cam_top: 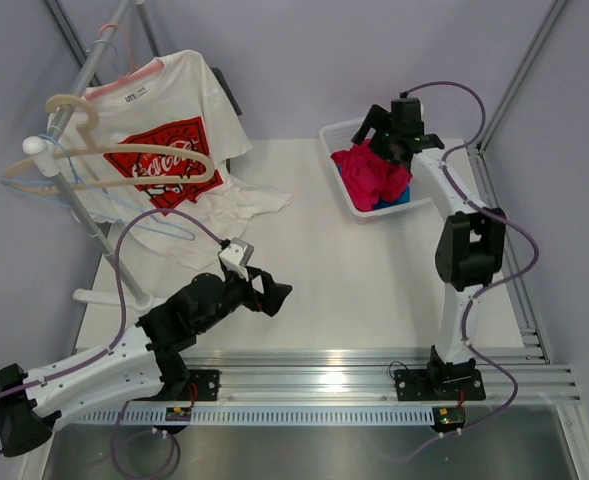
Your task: Remove the t-shirt from the hanger
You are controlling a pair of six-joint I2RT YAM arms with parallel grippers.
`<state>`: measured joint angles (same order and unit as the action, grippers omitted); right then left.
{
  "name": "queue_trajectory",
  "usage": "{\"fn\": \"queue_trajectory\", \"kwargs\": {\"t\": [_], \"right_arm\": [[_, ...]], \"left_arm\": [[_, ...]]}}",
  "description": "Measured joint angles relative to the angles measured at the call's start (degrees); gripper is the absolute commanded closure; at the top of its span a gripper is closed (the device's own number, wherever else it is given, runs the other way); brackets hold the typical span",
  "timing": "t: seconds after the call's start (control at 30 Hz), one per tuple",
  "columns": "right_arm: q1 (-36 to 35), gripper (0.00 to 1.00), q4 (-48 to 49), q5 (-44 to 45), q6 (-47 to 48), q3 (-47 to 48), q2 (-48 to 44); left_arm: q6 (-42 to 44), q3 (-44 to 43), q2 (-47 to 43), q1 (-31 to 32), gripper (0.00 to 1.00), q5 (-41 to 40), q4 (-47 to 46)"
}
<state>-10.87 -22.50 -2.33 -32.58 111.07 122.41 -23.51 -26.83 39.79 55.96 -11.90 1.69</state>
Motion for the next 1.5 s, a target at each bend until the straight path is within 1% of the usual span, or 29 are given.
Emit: {"fn": "queue_trajectory", "kwargs": {"t": [0.2,0.23,0.3,0.37,0.43,0.47,0.57,0.7,0.8,0.9,1.0,1.07,1.27,1.5], "right_arm": [[-1.1,0.01,-0.7,4.9,3.9,-17.3,-26.7],[-1.7,0.01,-1.3,6.0,4.4,-19.0,-29.7],[-5.3,0.01,-1.2,10.6,5.9,-24.1,-36.4],[-10.8,0.01,-1.5,15.3,6.6,-31.1,-42.8],[-15.9,0.00,-0.4,16.9,6.7,-40.2,-49.1],[-17.2,0.01,-0.3,17.0,6.4,-44.2,-51.6],[-17.6,0.00,-1.8,18.1,4.6,-54.9,-58.6],[-17.5,0.01,-3.0,18.2,2.2,-63.6,-67.0],[-17.5,0.01,-3.2,17.8,1.4,-68.0,-75.1],[-17.5,0.00,-2.2,16.3,2.1,-70.3,-82.4],[-17.5,0.00,-0.8,14.6,2.8,-72.3,-87.2],[-17.5,0.01,0.0,13.1,3.6,-73.2,-88.7],[-17.5,0.01,3.3,5.1,6.0,-75.1,-89.6],[-17.5,0.00,4.3,2.0,6.9,-75.1,-88.9]], "left_arm": [[2.0,0.0,1.5,0.0,0.01,-2.1,0.1],[2.1,0.0,1.6,0.0,0.01,-2.4,0.1],[2.7,0.0,2.1,0.0,0.01,-3.4,0.2],[3.2,0.0,2.7,0.0,0.01,-4.0,0.4],[3.9,0.0,3.3,0.0,0.01,-4.4,0.6],[4.2,0.0,3.4,0.0,0.01,-4.4,0.7],[5.1,0.0,3.4,0.0,0.01,-4.4,0.5],[6.1,0.3,2.5,0.0,0.01,-4.3,-0.9],[6.9,1.3,0.1,0.0,0.01,-3.5,-2.4],[7.4,2.7,-3.1,0.0,0.01,-1.7,-3.9],[7.7,3.6,-5.7,0.0,0.01,-0.1,-5.2],[7.7,3.8,-6.8,0.0,0.01,0.6,-5.7],[7.7,4.0,-8.4,0.0,0.01,2.8,-6.6],[7.7,4.1,-8.6,0.0,0.01,3.7,-6.6]]}}
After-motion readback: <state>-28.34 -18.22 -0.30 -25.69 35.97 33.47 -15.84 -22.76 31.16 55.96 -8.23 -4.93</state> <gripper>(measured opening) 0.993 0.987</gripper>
